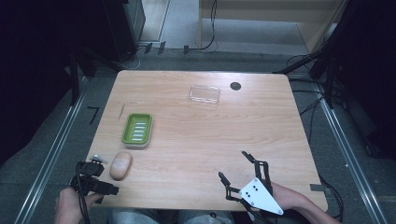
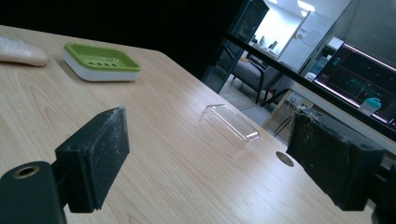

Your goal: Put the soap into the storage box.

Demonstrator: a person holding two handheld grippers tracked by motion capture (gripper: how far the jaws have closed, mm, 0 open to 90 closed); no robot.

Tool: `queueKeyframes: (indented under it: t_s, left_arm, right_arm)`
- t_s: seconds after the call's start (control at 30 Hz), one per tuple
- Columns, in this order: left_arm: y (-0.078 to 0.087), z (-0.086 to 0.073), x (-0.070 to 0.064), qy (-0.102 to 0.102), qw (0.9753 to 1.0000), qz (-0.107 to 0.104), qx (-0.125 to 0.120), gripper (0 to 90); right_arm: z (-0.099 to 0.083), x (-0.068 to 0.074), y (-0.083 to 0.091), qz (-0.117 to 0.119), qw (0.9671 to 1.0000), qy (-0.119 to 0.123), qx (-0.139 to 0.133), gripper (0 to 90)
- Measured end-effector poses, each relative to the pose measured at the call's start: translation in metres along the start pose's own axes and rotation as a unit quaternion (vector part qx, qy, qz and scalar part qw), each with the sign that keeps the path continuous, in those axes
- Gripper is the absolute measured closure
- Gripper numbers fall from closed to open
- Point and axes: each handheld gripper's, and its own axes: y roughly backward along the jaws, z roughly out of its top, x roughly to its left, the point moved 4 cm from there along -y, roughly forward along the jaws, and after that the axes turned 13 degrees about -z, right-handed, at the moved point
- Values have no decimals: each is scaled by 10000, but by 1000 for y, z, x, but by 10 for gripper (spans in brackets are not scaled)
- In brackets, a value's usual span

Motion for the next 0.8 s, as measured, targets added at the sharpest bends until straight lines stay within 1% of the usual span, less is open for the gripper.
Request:
queueKeyframes:
  t_s: [0.07,0.23,0.4,0.5,0.53,0.57,0.63,0.8]
  left_arm:
    - [0,1,-1,-4,10000,-13,-11,101]
    - [1,5,-2,-28,10000,7,63,101]
    - [3,14,-6,-92,9999,-7,96,100]
    - [3,21,-9,-172,9998,1,84,99]
    - [3,24,-10,-226,9997,14,77,98]
    - [3,25,-11,-229,9997,10,47,98]
    - [4,29,-12,-292,9995,28,66,98]
    - [3,37,-13,-327,9994,-14,73,95]
  right_arm:
    - [0,0,0,10,10000,8,1,131]
    - [0,0,0,2,10000,-6,10,132]
    - [-1,-2,1,-14,10000,10,23,132]
    - [-2,-2,1,-26,10000,-4,28,131]
    - [-2,-2,2,-36,10000,-17,37,132]
    - [-2,-2,2,-40,10000,-19,35,132]
    - [-2,-3,2,-52,10000,1,23,131]
    - [-2,-2,2,-38,10000,9,34,131]
